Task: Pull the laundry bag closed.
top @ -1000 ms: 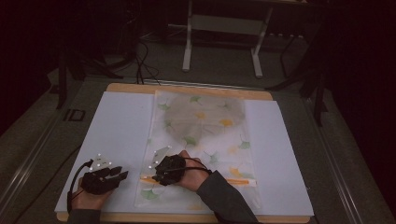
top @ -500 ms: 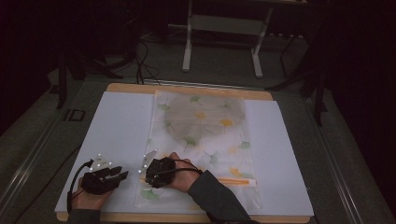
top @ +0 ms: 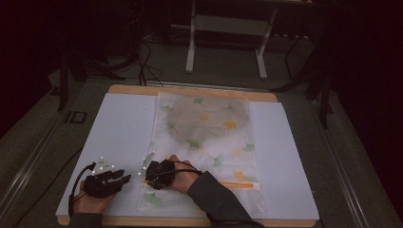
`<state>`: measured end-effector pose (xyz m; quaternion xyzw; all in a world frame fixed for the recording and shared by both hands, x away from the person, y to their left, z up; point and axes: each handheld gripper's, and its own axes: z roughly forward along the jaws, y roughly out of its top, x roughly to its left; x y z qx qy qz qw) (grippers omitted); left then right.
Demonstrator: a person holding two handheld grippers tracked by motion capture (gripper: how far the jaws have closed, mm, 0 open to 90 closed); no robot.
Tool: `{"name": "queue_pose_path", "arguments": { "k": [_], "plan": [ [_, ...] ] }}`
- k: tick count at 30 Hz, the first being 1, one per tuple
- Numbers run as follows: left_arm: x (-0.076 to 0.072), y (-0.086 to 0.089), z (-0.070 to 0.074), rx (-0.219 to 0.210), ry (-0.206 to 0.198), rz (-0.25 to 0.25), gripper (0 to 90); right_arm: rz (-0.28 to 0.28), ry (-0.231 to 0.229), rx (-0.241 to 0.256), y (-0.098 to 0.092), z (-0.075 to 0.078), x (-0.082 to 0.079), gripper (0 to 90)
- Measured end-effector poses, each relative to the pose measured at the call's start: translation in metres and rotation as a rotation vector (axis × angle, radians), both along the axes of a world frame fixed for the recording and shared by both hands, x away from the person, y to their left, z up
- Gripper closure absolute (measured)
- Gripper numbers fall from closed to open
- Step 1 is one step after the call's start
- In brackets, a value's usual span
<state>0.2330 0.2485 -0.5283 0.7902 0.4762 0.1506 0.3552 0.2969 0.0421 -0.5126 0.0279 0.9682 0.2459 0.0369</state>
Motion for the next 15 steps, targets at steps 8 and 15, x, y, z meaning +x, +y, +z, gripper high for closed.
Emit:
{"name": "queue_pose_path", "arguments": {
  "k": [8, 15],
  "plan": [
    [0.000, 0.000, 0.000, 0.003, 0.001, -0.001, 62.7, 0.018, -0.002, -0.027, 0.006, -0.001, 0.001, 75.4],
    [0.000, -0.002, 0.000, 0.006, 0.006, -0.007, 62.8, 0.030, -0.004, -0.083, 0.014, 0.001, 0.001, 79.8]
  ]
}}
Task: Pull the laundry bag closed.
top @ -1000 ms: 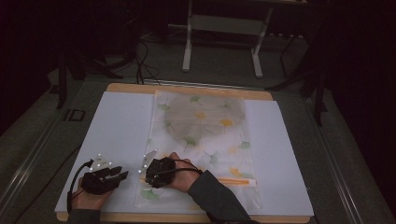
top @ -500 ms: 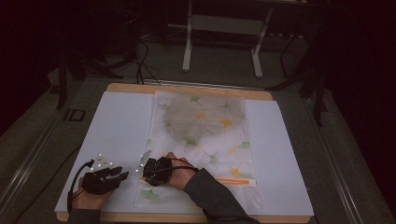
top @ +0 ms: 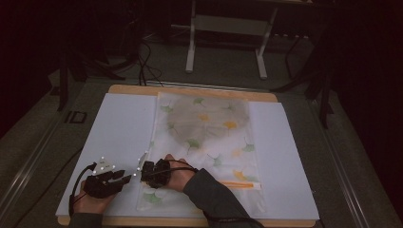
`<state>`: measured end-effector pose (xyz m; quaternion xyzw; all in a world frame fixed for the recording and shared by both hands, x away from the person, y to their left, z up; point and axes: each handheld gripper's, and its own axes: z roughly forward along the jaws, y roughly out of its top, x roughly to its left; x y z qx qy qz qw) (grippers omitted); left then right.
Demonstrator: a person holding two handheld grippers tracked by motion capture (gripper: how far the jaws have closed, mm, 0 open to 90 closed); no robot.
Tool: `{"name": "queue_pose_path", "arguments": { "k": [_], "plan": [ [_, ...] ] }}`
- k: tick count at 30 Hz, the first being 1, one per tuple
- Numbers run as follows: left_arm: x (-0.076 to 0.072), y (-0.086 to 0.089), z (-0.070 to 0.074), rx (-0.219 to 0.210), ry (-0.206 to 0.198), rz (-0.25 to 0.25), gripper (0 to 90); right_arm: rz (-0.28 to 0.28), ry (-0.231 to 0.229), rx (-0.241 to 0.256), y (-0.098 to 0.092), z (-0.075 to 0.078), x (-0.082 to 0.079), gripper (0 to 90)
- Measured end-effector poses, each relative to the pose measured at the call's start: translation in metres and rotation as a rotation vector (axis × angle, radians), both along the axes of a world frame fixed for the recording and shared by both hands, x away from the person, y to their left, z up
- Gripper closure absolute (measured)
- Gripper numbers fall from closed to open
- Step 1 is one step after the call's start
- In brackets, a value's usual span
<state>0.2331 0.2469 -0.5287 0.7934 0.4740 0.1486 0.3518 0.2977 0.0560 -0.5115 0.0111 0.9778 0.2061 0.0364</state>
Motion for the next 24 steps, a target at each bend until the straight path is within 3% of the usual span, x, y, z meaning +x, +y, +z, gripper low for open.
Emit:
{"name": "queue_pose_path", "arguments": {
  "k": [8, 16, 24],
  "plan": [
    [0.0004, -0.0007, -0.0007, 0.000, 0.003, -0.003, 62.7, 0.010, 0.003, -0.041, 0.0053, 0.0013, -0.0015, 83.6],
    [-0.0002, -0.0020, -0.0002, -0.016, 0.019, -0.026, 62.8, 0.005, 0.019, -0.016, 0.0020, 0.0008, 0.0002, 84.0],
    [-0.0034, -0.0059, 0.0031, -0.031, 0.031, -0.054, 62.8, 0.010, -0.009, 0.001, -0.0014, 0.0013, -0.0049, 84.1]
  ]
}}
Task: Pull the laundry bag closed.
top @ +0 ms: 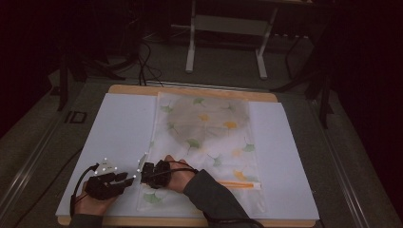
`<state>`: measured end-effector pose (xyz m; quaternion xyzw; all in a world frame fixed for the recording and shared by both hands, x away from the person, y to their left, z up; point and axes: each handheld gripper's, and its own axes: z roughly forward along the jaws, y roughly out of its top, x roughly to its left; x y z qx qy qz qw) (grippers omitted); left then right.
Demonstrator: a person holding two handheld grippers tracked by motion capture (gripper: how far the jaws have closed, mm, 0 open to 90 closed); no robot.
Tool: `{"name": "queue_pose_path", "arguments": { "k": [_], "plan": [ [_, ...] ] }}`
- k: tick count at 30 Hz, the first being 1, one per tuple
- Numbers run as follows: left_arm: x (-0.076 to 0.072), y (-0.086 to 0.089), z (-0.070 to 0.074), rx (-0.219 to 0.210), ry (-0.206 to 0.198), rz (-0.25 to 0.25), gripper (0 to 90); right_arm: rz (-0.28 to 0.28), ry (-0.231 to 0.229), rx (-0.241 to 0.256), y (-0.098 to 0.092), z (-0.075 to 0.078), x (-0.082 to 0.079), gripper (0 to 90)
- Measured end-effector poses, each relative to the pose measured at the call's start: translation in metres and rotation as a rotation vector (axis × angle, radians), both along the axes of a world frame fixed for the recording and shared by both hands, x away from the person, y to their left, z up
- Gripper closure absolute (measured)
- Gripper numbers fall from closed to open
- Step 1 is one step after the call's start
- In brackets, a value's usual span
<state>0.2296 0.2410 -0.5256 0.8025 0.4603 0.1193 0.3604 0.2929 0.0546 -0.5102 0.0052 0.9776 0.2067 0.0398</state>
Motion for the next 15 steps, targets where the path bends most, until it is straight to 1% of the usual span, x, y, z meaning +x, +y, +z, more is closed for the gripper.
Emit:
{"name": "queue_pose_path", "arguments": {
  "k": [3, 6, 8, 15],
  "plan": [
    [-0.0003, -0.0007, 0.0007, -0.009, 0.005, -0.011, 62.8, 0.004, -0.012, 0.007, -0.0012, 0.0018, -0.0016, 84.1],
    [-0.0003, -0.0013, 0.0002, -0.019, 0.018, -0.019, 62.7, 0.003, -0.018, 0.015, -0.0031, 0.0043, -0.0024, 84.1],
    [-0.0004, -0.0014, 0.0003, -0.021, 0.020, -0.022, 62.7, 0.004, -0.016, 0.016, -0.0040, 0.0053, -0.0025, 84.1],
    [-0.0017, -0.0027, 0.0045, -0.099, 0.041, -0.065, 62.5, 0.005, -0.026, 0.018, -0.0080, 0.0089, -0.0030, 84.1]
  ]
}}
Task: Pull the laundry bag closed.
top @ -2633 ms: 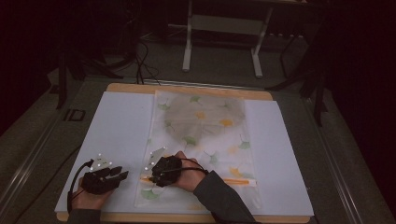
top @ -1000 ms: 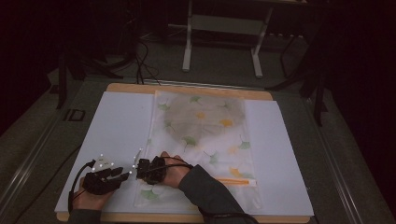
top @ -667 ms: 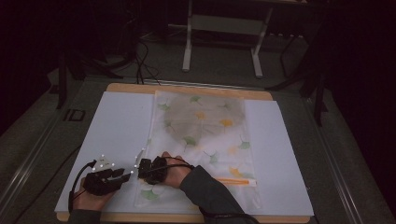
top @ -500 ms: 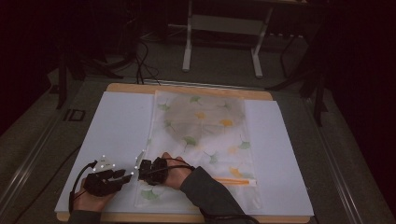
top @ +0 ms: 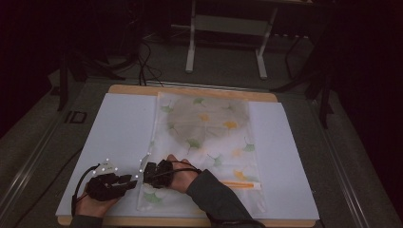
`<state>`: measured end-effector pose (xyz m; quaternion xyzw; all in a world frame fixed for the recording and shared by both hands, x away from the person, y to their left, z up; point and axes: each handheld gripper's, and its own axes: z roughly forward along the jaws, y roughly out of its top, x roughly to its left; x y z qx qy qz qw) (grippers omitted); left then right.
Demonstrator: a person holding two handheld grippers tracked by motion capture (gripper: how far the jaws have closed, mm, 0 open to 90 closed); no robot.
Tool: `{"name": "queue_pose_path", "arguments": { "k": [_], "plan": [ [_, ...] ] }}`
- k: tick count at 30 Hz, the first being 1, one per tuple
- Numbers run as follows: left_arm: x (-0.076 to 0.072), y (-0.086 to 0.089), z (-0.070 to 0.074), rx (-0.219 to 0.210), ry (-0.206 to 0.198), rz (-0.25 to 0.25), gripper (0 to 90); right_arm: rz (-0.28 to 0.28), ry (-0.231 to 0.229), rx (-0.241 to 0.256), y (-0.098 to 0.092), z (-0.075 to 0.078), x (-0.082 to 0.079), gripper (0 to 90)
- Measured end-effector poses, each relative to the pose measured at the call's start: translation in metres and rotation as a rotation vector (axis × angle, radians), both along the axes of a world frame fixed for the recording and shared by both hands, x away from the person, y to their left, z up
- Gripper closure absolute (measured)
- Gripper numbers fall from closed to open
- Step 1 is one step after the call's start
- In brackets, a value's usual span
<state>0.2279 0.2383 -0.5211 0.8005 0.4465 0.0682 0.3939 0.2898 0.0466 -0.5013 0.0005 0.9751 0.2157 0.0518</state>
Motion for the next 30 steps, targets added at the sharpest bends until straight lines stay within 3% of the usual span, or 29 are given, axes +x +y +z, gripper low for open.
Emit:
{"name": "queue_pose_path", "arguments": {
  "k": [20, 30],
  "plan": [
    [0.011, -0.017, -0.007, -0.100, 0.116, -0.077, 61.6, 0.006, -0.024, 0.010, -0.005, 0.007, -0.003, 84.2],
    [0.017, -0.020, -0.011, -0.111, 0.145, -0.092, 65.7, 0.014, -0.031, 0.015, -0.007, 0.011, -0.004, 84.2]
  ]
}}
